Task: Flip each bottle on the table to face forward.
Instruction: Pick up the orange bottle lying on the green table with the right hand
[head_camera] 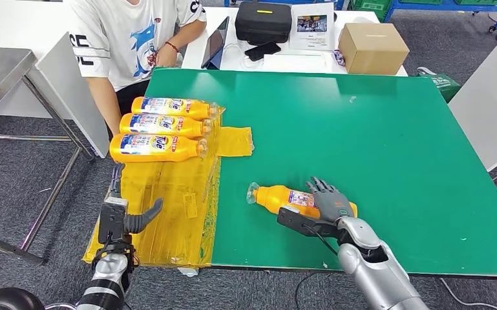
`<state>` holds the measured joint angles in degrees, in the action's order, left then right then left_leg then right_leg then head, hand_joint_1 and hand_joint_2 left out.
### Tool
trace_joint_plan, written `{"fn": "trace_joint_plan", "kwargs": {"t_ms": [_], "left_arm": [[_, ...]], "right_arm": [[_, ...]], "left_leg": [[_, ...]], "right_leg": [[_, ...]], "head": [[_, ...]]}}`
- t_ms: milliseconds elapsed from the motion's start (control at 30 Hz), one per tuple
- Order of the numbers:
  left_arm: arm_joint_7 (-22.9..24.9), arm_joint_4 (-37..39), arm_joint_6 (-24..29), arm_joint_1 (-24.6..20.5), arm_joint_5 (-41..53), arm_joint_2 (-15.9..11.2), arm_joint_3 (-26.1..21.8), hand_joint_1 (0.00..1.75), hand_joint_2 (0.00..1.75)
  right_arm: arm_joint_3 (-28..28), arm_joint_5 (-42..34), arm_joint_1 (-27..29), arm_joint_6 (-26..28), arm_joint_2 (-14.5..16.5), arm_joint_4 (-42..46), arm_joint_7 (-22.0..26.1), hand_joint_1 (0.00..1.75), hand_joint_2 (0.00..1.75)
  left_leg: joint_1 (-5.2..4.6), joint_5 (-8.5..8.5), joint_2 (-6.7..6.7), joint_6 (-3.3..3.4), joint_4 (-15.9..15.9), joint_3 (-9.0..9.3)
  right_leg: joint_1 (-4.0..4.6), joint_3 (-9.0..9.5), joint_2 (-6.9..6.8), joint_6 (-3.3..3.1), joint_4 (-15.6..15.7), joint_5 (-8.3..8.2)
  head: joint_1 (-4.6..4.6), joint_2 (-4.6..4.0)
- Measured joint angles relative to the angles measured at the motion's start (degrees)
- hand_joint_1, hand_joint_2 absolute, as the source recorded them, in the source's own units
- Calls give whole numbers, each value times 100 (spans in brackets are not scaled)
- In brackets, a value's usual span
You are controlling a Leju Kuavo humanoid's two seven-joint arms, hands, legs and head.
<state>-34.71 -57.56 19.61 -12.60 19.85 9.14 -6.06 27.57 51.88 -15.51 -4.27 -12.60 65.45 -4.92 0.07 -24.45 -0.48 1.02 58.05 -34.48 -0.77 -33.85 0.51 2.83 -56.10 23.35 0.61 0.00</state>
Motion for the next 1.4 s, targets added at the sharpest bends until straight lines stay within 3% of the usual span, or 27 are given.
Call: {"fn": "trace_joint_plan", "kwargs": {"t_ms": [33,67,400,700,833,967,1200,1400], "left_arm": [[-1,31,4,-21,0,0,-1,0,175],[-3,65,7,-44,0,0,0,0,175],[-32,361,2,-225,-41,13,25,0,175],[-37,479,1,-265,-54,37,28,0,175],[-35,492,-48,-261,-96,44,50,0,175],[37,452,-340,-222,-333,102,109,0,175],[539,28,-1753,-87,-1453,258,419,0,175],[845,-443,-2764,-5,-2342,271,898,0,175]], "right_arm": [[35,-64,-15,-42,-29,-34,25,164,175],[68,-125,-34,-64,-50,-64,59,175,175],[157,-867,-31,210,-86,-79,390,175,175],[88,-1084,106,389,-55,95,544,175,175],[-196,-1623,386,999,190,417,1120,175,175],[-574,-1919,777,2052,718,982,1930,175,175],[-1177,-1815,991,4018,1420,2039,2890,175,175],[-1627,-1903,1096,4386,1691,2303,3424,175,175]], "left_leg": [[0,0,1,0,0,3],[0,0,2,0,0,6],[1,-4,18,2,0,29],[7,-6,28,-1,0,27],[8,-6,26,-2,-1,12],[8,9,20,-5,0,-34],[4,13,-2,-8,0,-67],[-1,8,-3,-4,0,-75]], "right_leg": [[0,4,0,0,0,-1],[0,10,1,0,1,-2],[2,11,5,0,1,-3],[11,29,13,2,0,-5],[12,18,14,1,-1,-6],[12,-22,12,1,-9,-9],[4,-46,3,6,-10,-6],[-2,-52,2,7,-6,-5]], "head": [[0,0],[-1,0],[0,0],[1,0],[1,0],[-2,0],[-1,0],[-2,0]]}}
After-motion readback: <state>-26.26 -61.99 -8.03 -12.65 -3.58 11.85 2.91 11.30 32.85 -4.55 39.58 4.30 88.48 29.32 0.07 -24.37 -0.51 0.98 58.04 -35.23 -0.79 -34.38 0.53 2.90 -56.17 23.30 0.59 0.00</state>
